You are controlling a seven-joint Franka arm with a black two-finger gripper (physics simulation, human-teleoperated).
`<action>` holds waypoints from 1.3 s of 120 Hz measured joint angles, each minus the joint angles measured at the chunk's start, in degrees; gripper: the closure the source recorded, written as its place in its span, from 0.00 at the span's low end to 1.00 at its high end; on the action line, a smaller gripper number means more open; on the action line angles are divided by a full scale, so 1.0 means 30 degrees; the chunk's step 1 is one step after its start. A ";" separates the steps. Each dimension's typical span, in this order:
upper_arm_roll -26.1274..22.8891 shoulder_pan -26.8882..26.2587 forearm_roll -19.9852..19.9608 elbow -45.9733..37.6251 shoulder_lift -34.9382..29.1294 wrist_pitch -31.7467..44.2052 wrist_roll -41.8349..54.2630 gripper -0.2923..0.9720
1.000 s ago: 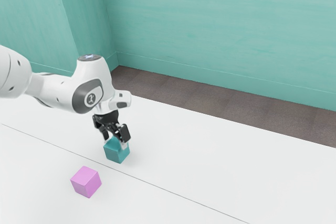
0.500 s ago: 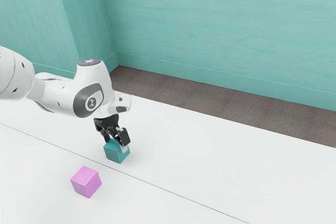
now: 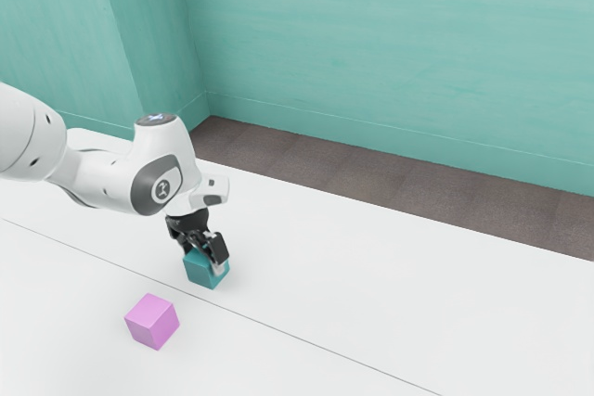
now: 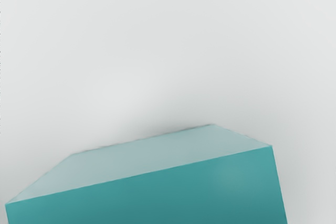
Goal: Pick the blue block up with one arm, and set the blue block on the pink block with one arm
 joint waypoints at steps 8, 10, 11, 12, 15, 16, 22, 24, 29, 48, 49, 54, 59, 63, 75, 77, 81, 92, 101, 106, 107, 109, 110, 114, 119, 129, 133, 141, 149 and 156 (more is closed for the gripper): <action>0.0002 0.0000 -0.0065 -0.0002 0.0012 0.0066 -0.0076 0.23; 0.0004 0.0000 -0.0076 -0.0002 0.0018 0.0079 -0.0104 0.23; 0.0007 -0.0002 -0.0081 -0.0002 0.0022 0.0085 -0.0120 0.23; 0.0010 -0.0002 -0.0086 -0.0002 0.0025 0.0091 -0.0136 0.23; 0.0005 0.0001 -0.0099 0.0002 0.0059 0.0110 -0.0186 0.23; 0.0008 -0.0001 -0.0103 0.0002 0.0070 0.0115 -0.0205 0.23; 0.0019 0.0000 -0.0120 -0.0001 0.0109 0.0141 -0.0351 0.23; 0.0021 0.0000 -0.0125 0.0003 0.0120 0.0148 -0.0404 0.23; 0.0023 0.0000 -0.0118 0.0016 0.0144 0.0164 -0.0532 0.23; 0.0024 -0.0001 -0.0086 0.0044 0.0181 0.0272 -0.0960 0.23; 0.0024 -0.0001 -0.0085 0.0046 0.0190 0.0280 -0.0980 0.23; 0.0025 -0.0001 -0.0073 0.0051 0.0279 0.0344 -0.1075 0.23; 0.0026 -0.0001 -0.0061 0.0061 0.0328 0.0405 -0.1163 0.23; 0.0026 -0.0001 -0.0049 0.0072 0.0347 0.0446 -0.1229 0.23; 0.0026 -0.0001 -0.0030 0.0083 0.0366 0.0535 -0.1406 0.35; 0.0026 -0.0001 -0.0029 0.0084 0.0367 0.0546 -0.1433 0.38; 0.0026 -0.0001 -0.0020 0.0085 0.0368 0.0567 -0.1488 0.41; 0.0029 -0.0002 0.0067 0.0085 0.0368 0.0622 -0.1685 0.45; 0.0029 -0.0002 0.0092 0.0083 0.0346 0.0653 -0.1826 0.47; 0.0029 -0.0003 0.0124 0.0082 0.0270 0.0656 -0.1910 0.49; 0.0033 -0.0005 0.0129 0.0081 0.0232 0.0652 -0.1926 0.49; 0.0048 -0.0008 0.0138 0.0076 0.0155 0.0644 -0.1959 0.50; 0.0058 -0.0008 0.0143 0.0072 0.0111 0.0639 -0.1975 0.50; 0.0087 -0.0011 0.0172 0.0062 -0.0099 0.0606 -0.2045 0.51; 0.0120 -0.0008 0.0208 0.0021 -0.0579 0.0455 -0.2134 0.52; 0.0143 -0.0019 0.0273 -0.0744 -0.2237 -0.0016 -0.2342 0.52; 0.0147 -0.0019 0.0298 -0.1483 -0.3267 -0.0238 -0.2456 0.53; 0.0172 -0.0040 0.0397 -0.3041 -0.5260 -0.0633 -0.2670 0.53; 0.0142 -0.0029 0.0482 -0.4457 -0.6930 -0.0964 -0.2867 0.53; 0.0141 -0.0038 0.0528 -0.5481 -0.7979 -0.1197 -0.3022 0.53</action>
